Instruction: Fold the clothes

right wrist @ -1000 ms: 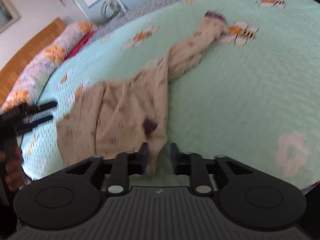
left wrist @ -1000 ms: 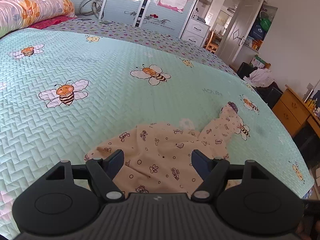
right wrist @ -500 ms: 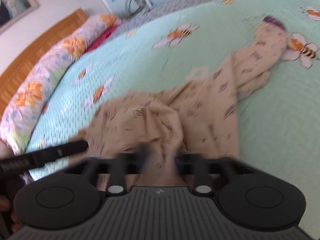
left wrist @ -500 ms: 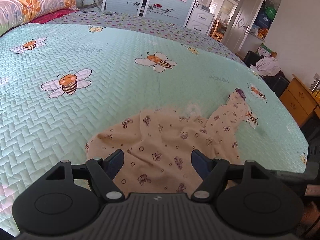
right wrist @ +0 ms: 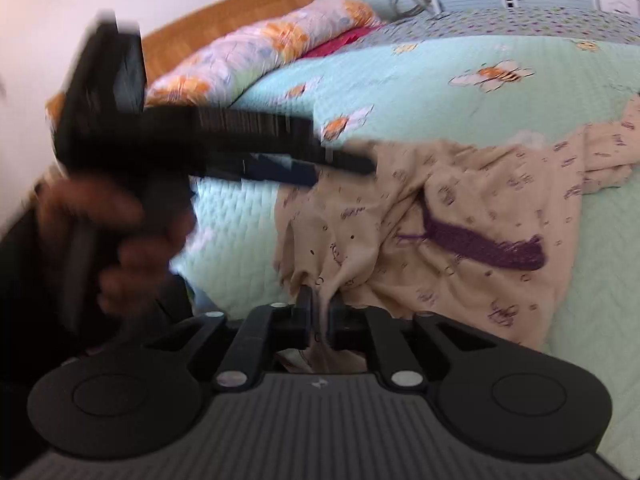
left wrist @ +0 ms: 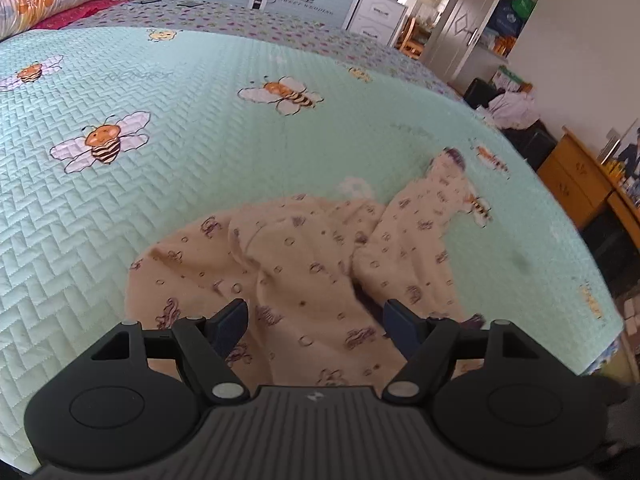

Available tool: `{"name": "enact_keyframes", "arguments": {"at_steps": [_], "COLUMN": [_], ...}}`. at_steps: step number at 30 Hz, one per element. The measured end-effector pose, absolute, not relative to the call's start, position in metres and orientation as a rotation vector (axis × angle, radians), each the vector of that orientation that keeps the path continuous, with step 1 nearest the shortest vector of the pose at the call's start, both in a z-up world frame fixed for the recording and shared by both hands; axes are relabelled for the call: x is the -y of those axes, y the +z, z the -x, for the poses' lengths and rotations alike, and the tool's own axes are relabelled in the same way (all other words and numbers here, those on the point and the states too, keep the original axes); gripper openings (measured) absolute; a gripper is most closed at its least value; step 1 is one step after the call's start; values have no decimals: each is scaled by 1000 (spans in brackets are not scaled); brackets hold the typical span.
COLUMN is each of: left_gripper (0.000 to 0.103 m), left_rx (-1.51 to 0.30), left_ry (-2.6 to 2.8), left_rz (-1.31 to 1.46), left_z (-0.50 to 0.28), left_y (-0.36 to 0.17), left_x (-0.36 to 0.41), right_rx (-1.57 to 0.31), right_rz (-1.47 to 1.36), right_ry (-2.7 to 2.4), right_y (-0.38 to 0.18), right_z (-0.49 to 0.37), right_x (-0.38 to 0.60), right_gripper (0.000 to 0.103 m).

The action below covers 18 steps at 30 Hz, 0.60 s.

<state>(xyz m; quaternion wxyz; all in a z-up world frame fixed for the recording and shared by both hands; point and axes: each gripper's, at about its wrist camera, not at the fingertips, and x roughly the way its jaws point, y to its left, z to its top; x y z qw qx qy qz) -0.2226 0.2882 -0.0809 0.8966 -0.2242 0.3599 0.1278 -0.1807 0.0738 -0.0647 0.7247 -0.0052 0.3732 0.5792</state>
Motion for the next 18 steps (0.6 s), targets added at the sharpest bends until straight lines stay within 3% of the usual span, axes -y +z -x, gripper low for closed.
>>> {"name": "enact_keyframes", "arguments": {"at_steps": [1,2,3,5,10,12,13,14,16,18], "left_gripper": [71,61,54,30,10,7,6,6,6,6], "left_rx": [-750,-753,-757,-765,-765,-745,-733,-720,-696,-672], "left_ry": [274,283,292,310,344,357,370,383,405,426], "left_rz": [469,474,479,489,509,519,526,532,536,538], "left_z": [224,225,226,228,232,235,238,241,251,262], "left_y": [-84,-88,-91,-98,-108,-104,-102,-99,-93,-86], "left_x": [-290,-293,-295,-299,-308,-310,-312,-314,-320,-327], "right_rx": [-803,-782,-762,-768,-823,-873,-899,-926,-914,-866], "right_rz": [-12,-33,-55,-78,-55,-1,35,65,35,5], "right_ry": [1246,1211,1175,1096,1008,971,936,914,935,944], "right_y": [-62,-59,-56,-59,-79,-96,-105,-115,-109,-98], "right_z": [176,172,168,156,134,131,131,130,132,136], "right_x": [-67,-61,-54,-51,-71,-87,-95,-101,-96,-85], "right_gripper": [44,50,51,51,52,51,49,30,8,6]}}
